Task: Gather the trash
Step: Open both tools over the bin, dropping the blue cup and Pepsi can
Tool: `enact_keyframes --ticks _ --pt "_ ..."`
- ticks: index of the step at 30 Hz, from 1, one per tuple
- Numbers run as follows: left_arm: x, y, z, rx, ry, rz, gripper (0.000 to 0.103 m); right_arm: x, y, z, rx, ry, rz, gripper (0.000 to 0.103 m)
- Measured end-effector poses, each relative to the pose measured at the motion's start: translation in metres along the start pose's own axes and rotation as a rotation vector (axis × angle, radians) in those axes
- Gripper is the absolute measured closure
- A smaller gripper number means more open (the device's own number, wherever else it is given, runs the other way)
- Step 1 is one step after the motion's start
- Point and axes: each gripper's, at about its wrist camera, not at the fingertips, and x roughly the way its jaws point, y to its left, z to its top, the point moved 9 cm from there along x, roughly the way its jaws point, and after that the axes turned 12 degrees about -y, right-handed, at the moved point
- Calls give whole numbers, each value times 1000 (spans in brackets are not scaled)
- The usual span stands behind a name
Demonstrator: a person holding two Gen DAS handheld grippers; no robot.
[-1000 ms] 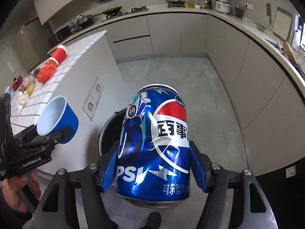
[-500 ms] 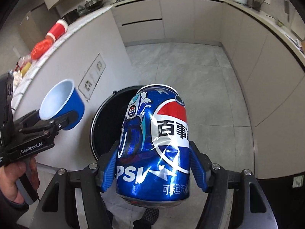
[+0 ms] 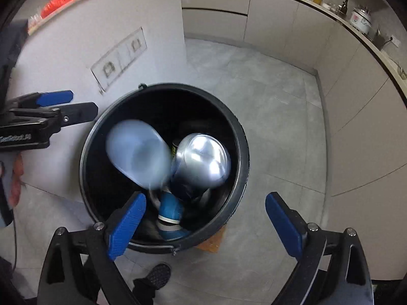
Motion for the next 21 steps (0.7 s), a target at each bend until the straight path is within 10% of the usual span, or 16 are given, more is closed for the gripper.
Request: enact_keyframes --ticks 21 --pt "-28 -10 12 16 -21 17 9 -68 -34 7 148 -60 -89 6"
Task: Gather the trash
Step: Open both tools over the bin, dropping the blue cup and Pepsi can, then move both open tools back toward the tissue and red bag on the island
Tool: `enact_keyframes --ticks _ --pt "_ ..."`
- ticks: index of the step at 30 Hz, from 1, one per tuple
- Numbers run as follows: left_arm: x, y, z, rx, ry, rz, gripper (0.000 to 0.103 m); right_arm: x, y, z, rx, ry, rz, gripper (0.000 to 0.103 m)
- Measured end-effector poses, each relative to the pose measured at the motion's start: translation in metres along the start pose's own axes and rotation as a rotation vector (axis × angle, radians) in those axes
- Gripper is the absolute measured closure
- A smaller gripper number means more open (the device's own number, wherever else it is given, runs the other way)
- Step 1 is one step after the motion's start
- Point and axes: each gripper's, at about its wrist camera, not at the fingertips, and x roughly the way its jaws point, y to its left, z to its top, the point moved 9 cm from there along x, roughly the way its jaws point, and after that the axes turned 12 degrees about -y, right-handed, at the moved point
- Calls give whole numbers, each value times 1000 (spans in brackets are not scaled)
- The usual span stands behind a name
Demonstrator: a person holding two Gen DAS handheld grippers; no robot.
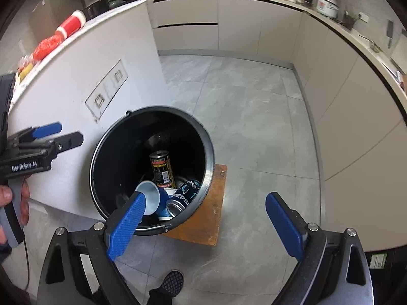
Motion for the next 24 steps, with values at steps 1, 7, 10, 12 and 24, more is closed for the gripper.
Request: enact_keyframes --ticks 1,7,10,12,24 --pt "-4 -1 2 1 -3 -2 9 -6 -1 4 13 -10 -6 6" --pt "-36 -1 20 1 -28 -18 9 -37 0 31 65 -67 -27 2" --pt "-52 1 29 -2 -48 -30 9 -48 10 47 74 -93 -25 0" --pt "-64 3 38 -7 -71 -49 9 -53 19 56 87 -106 4 0" --pt "-111 68 57 -59 -173 -23 9 -72 84 101 29 -202 18 0"
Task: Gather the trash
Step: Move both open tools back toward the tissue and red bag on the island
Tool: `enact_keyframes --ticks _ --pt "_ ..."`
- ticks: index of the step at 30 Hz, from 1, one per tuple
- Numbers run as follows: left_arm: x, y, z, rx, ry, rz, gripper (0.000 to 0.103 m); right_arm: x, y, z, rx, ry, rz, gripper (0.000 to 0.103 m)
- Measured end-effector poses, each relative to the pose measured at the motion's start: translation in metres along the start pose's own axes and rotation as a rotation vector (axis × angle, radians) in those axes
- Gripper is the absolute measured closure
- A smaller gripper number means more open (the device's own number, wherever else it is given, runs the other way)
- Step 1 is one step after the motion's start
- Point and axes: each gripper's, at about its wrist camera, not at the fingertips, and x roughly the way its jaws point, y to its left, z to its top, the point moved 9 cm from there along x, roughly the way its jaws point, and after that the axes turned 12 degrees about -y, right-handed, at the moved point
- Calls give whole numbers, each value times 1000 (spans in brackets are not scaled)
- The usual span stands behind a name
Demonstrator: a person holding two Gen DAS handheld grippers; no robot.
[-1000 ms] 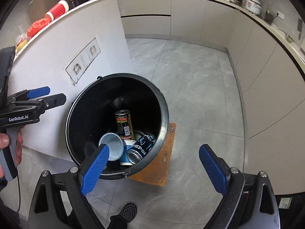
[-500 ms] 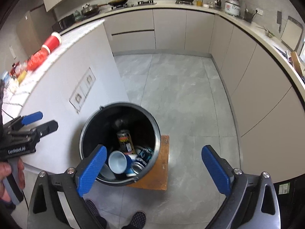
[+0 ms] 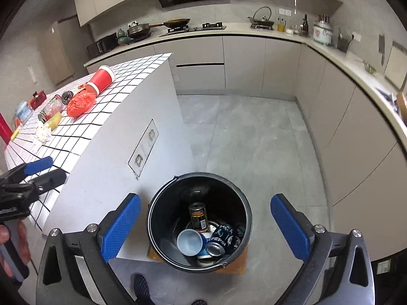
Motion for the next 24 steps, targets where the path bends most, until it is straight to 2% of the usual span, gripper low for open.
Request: enact_keyframes --ticks 7,15,24 --pt "-19 68 9 -43 -20 59 9 0 43 19 6 3 -28 0" --pt "-45 132 18 -26 -58 159 9 9 107 33 -18 -6 28 0" --pt "-46 197 15 -53 -49 229 9 28 176 50 -60 -12 71 0"
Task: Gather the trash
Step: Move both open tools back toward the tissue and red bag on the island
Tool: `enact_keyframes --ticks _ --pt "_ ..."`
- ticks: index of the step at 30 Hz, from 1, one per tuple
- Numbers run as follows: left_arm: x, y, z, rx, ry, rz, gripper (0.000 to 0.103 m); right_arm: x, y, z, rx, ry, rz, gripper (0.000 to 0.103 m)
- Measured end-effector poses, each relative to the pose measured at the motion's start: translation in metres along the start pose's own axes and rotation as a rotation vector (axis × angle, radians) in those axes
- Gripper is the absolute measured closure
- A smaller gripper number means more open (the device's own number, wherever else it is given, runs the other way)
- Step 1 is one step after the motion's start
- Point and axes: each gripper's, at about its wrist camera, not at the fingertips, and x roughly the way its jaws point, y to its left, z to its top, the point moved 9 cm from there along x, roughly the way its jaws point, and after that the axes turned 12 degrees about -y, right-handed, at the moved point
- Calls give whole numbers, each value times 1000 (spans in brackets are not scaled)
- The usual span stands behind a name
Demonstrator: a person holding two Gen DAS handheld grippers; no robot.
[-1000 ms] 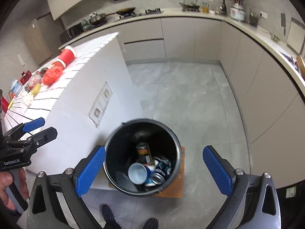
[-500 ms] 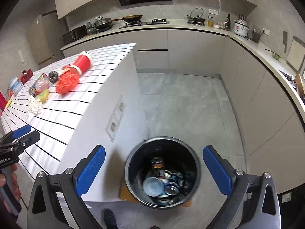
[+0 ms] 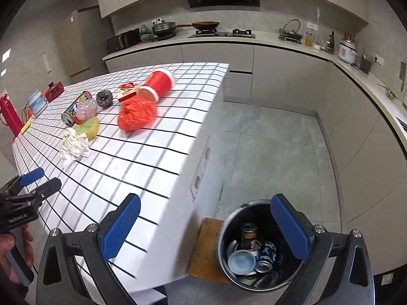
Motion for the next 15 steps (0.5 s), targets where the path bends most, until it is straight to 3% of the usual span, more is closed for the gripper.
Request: enact_keyframes --ticks 6,15 --pt "27 35 3 -48 10 32 11 22 25 10 23 9 12 0" --pt "76 54 13 -94 50 10 24 67 62 16 3 51 48 0"
